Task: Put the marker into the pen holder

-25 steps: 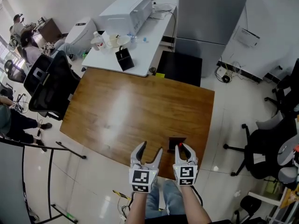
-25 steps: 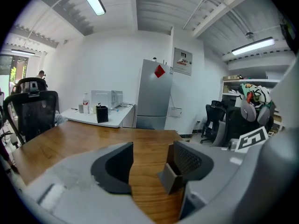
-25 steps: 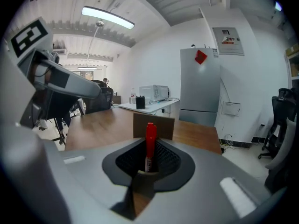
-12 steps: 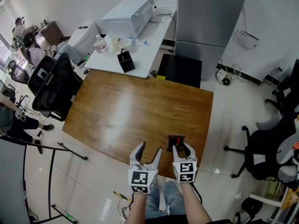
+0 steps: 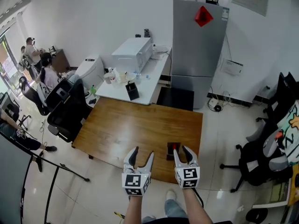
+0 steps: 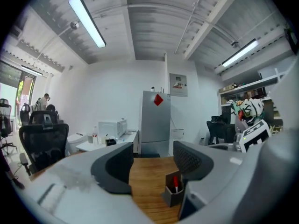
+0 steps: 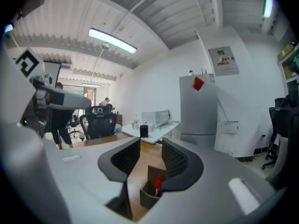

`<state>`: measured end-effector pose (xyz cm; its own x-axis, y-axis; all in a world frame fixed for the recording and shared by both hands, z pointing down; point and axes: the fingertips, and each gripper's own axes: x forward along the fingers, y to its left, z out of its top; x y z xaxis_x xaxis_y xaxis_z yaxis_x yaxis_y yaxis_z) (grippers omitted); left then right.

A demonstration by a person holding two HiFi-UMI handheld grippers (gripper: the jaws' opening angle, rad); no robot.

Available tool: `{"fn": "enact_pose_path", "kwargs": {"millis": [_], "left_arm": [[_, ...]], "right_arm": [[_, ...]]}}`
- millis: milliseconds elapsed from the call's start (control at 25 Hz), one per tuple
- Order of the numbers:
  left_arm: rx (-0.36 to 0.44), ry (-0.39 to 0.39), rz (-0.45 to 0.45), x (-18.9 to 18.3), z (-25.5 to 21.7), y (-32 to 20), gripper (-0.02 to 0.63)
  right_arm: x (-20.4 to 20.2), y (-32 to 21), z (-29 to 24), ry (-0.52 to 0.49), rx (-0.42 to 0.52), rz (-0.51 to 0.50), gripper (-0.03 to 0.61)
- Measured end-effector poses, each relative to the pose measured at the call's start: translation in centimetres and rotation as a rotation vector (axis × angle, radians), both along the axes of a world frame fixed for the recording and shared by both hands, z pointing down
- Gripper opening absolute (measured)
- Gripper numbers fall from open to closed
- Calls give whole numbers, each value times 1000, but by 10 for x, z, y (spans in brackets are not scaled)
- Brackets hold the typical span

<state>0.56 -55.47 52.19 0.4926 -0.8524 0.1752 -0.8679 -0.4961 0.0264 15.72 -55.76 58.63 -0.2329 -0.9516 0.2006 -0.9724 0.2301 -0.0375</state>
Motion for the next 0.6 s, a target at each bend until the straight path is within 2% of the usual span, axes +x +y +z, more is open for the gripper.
{"fn": "enact_pose_path", "kwargs": {"millis": [120,280,360,440,520,600], "left_arm": [[89,18,40,-13,-40,48,281],[135,16,52,-49,-64,122,281],[146,29,50,-69,-69,151,281],[166,38,33,-86,-82,172,281],[191,36,18,-98,-93,189,281],[205,41,9,-105,-102,200,281]], "right_arm": [[-9,42,-63,-53,111,30,138],[-44,122,-127,-101,234,43,138],[-69,158,-135,-93,220,27,140],[-89,185,-143,-79,202,14,188],[-100,208,-153,-66,216,21,232],[-102,222,-163,-57,233,34,244]]}}
